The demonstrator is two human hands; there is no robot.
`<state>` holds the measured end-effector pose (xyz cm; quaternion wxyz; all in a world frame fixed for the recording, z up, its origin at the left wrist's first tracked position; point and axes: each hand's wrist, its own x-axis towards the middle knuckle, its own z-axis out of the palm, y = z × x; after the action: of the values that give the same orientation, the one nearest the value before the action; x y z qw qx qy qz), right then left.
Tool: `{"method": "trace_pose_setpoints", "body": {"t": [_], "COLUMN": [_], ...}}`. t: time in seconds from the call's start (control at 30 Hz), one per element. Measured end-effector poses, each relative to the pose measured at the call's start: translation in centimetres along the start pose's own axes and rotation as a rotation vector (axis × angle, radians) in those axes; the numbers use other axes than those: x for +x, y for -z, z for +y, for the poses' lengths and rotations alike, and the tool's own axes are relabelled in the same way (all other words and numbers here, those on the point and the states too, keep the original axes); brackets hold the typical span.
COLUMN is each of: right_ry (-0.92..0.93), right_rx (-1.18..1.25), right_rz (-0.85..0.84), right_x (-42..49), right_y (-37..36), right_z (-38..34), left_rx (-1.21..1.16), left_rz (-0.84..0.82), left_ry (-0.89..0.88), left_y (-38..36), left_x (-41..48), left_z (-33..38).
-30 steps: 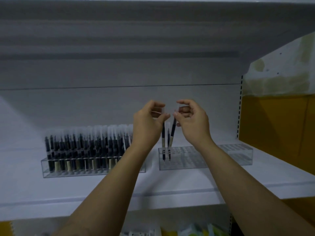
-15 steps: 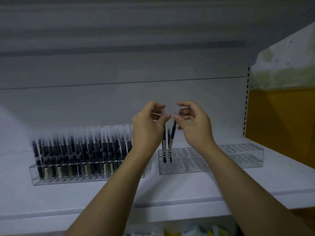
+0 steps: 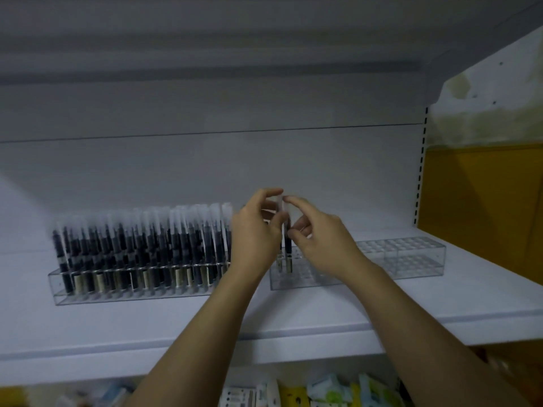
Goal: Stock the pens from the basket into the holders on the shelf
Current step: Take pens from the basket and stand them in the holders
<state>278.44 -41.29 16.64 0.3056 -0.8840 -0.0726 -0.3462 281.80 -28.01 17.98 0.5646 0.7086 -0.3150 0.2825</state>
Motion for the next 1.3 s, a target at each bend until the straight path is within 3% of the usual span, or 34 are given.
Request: {"method": "trace_pose_setpoints", "body": {"t": [0.3, 0.53, 0.73, 1.0, 1.13, 1.3], "right_ry": [0.019, -0.069, -0.036, -0.031, -0.105, -0.083], "right_rx": [-0.269, -0.2, -0.412, -0.399, -0.249, -0.243], "right_rz": [-0.126, -0.324, -0.177, -0.145, -0.19, -0.191], "right_x": [-1.1, -0.9, -1.1, -1.4, -1.8, -3.8], "right_y": [0.2, 1.5, -0.1, -0.5, 0.2, 1.0], "right_z": [-0.1, -0.3, -1.1, -1.1, -1.5, -2.6], "left_rx": [0.036, 0.106, 0.068, 0.149, 0.188, 0.35], "left_rz": [0.013, -0.052, -0.091, -0.17, -0.189, -0.19], "left_ry": [0.054, 0.132, 0.122, 0.076, 0.063, -0.051], "left_y": [0.1, 0.2, 0.2, 0.7, 0.8, 2.0], "left_x": [-0.4, -0.5, -1.5, -3.0, -3.7, -5.3], "left_z": [-0.1, -0.7, -1.4, -2.1, -1.6, -0.7]}}
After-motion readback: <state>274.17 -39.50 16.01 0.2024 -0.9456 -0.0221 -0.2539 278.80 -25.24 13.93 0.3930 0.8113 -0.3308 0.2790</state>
